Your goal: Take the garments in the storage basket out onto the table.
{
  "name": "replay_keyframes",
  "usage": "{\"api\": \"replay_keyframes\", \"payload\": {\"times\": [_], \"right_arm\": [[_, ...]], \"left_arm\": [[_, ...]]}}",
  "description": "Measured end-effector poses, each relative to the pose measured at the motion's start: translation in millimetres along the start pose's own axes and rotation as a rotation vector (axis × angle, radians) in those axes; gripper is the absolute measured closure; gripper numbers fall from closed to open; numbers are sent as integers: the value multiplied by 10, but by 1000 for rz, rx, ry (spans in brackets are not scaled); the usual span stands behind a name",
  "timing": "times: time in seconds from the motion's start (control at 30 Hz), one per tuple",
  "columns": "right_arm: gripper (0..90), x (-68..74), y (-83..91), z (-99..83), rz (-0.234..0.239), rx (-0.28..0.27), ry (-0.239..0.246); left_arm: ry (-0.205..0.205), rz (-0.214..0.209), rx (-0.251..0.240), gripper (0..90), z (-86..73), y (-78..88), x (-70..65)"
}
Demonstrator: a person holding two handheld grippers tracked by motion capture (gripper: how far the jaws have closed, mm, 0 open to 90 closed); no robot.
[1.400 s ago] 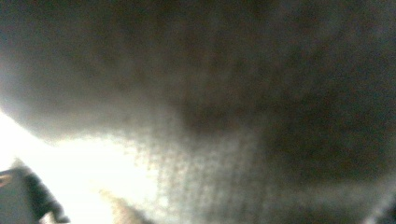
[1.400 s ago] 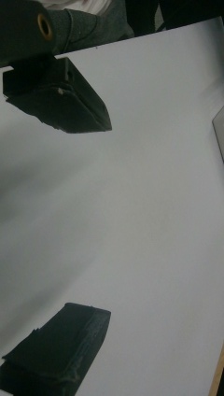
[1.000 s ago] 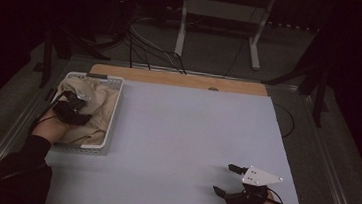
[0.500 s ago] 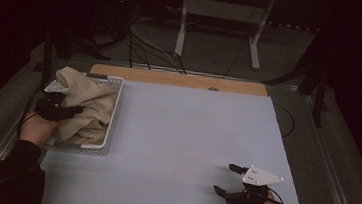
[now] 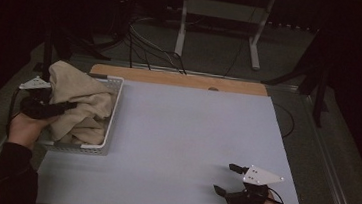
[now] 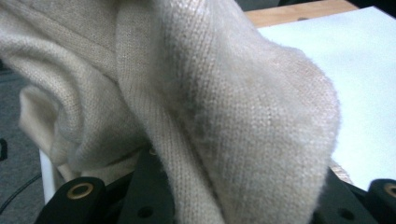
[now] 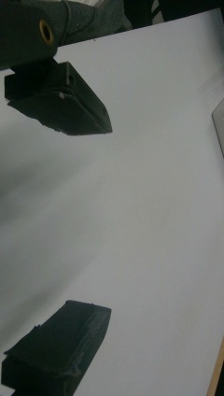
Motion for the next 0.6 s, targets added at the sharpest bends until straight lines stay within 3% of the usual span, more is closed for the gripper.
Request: {"api": "replay_keyframes", "payload": {"times": [0.17, 0.3, 0.6], "right_arm": [[105, -8, 2, 3, -3, -2, -5], [105, -11, 3, 2, -4, -2, -6], [106, -20, 8, 8, -6, -7, -8]], "left_arm": [[22, -18, -43, 706, 110, 135, -2], [13, -13, -76, 710, 189, 233, -15], [35, -28, -147, 716, 344, 439, -18]]}}
Point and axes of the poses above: each handheld gripper's, and its own axes: y roughly backward along the jaws, z roughly out of its top, x roughly to its left, the point moved 9 cm from there along -y, roughly forward along the jaws, and after that the axes turned 4 degrees about -y, right-handed, at the moved point
